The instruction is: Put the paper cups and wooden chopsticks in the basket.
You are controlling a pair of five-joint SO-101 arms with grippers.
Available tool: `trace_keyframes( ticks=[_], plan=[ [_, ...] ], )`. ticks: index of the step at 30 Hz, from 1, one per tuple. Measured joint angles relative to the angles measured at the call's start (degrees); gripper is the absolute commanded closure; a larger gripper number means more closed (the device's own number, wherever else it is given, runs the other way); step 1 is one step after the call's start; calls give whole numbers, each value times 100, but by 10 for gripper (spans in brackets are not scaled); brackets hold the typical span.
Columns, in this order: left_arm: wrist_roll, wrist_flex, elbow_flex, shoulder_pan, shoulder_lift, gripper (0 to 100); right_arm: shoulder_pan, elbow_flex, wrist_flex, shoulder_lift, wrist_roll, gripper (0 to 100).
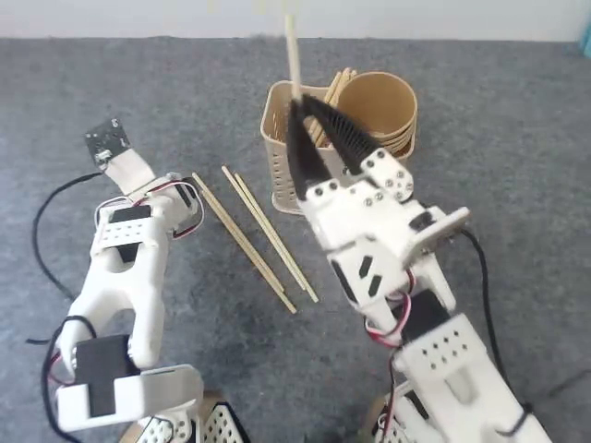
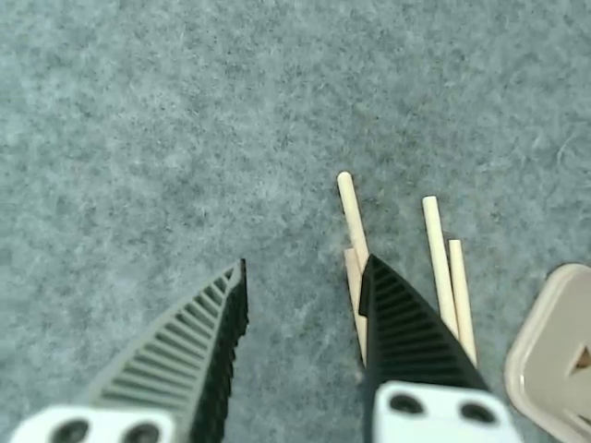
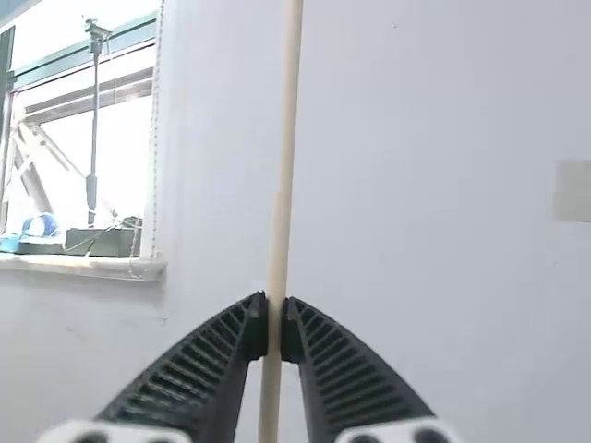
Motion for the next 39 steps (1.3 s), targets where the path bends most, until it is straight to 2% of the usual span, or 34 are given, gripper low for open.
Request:
trace_keyframes(
  ticks=[6,11,15,18,25,29,31,39],
  plan=[
    [0,0,0,0,0,809,273,-35,-1345,1618,-35,991],
    [0,0,0,0,0,809,554,-615,-2066,3200,-53,987],
    [0,0,0,0,0,809,668,-1046,-2286,4114,-53,887],
    [0,0,0,0,0,809,677,-1213,-2312,4290,-53,832],
    [0,0,0,18,0,809,677,-1116,-2233,4070,-62,832],
    [0,0,0,97,0,809,598,-492,-1468,3068,-141,833],
    [0,44,0,123,0,809,492,-202,-809,2338,-440,833],
    [-26,290,0,273,0,808,387,-35,3253,-923,-2303,834]
  ],
)
